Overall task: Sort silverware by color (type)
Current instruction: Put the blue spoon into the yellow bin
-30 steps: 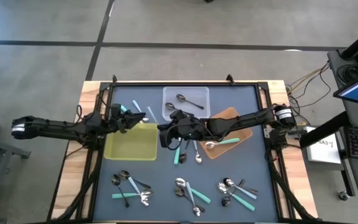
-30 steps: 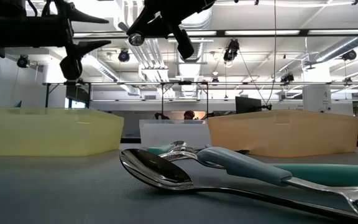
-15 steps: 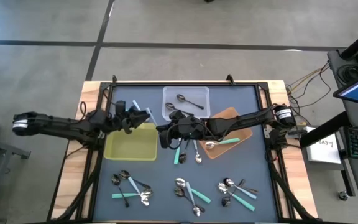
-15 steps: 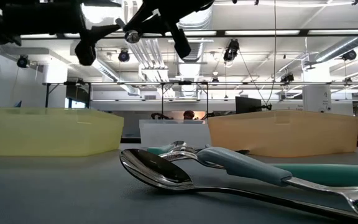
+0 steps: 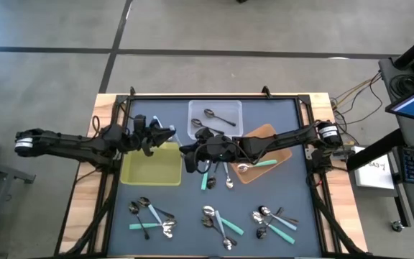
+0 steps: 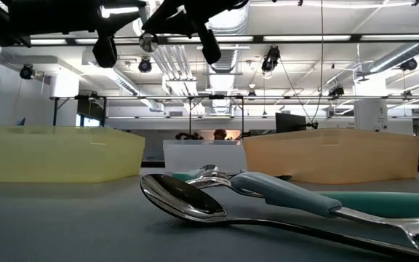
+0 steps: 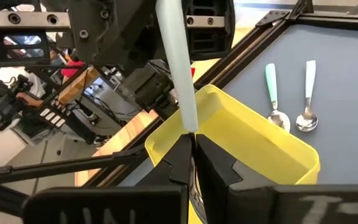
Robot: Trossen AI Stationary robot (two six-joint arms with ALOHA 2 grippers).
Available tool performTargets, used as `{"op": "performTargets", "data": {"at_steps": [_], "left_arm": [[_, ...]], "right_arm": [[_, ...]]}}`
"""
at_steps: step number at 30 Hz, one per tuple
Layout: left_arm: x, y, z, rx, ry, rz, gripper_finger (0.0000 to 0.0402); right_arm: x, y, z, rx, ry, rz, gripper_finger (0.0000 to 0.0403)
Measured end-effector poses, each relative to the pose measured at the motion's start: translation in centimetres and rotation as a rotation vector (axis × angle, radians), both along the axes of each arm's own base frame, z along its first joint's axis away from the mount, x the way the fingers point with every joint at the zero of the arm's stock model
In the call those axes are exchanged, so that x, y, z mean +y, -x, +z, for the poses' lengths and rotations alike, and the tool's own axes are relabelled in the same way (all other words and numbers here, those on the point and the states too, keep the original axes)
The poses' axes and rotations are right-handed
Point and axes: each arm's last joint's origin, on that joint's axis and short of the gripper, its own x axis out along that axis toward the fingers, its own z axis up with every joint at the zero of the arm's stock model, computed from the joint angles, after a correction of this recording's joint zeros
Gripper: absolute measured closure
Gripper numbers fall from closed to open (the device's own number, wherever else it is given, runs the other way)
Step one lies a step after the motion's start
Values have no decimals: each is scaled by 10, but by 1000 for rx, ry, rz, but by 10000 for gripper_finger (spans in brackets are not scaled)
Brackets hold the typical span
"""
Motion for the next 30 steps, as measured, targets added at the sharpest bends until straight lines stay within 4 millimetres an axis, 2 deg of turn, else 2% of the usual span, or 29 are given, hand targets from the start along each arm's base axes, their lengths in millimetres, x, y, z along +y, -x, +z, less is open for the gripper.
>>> {"op": "performTargets", "data": {"at_steps": [7,13,18,20,25,30], "left_arm": [[-1,1,1,-6,-7,-31,384],[-2,7,2,31,-26,-50,384],[-3,18,-6,158,-23,-50,384],[-3,24,-14,267,-17,-52,384],[-4,45,-33,592,10,-55,384],[-5,63,-23,802,-47,-47,384]], "right_arm": [[1,1,1,11,24,59,385],[-6,15,18,46,32,93,330],[-17,46,36,198,47,79,286],[-22,63,40,295,48,69,279],[-34,110,47,571,46,35,287],[-39,141,37,872,99,-10,310]]}}
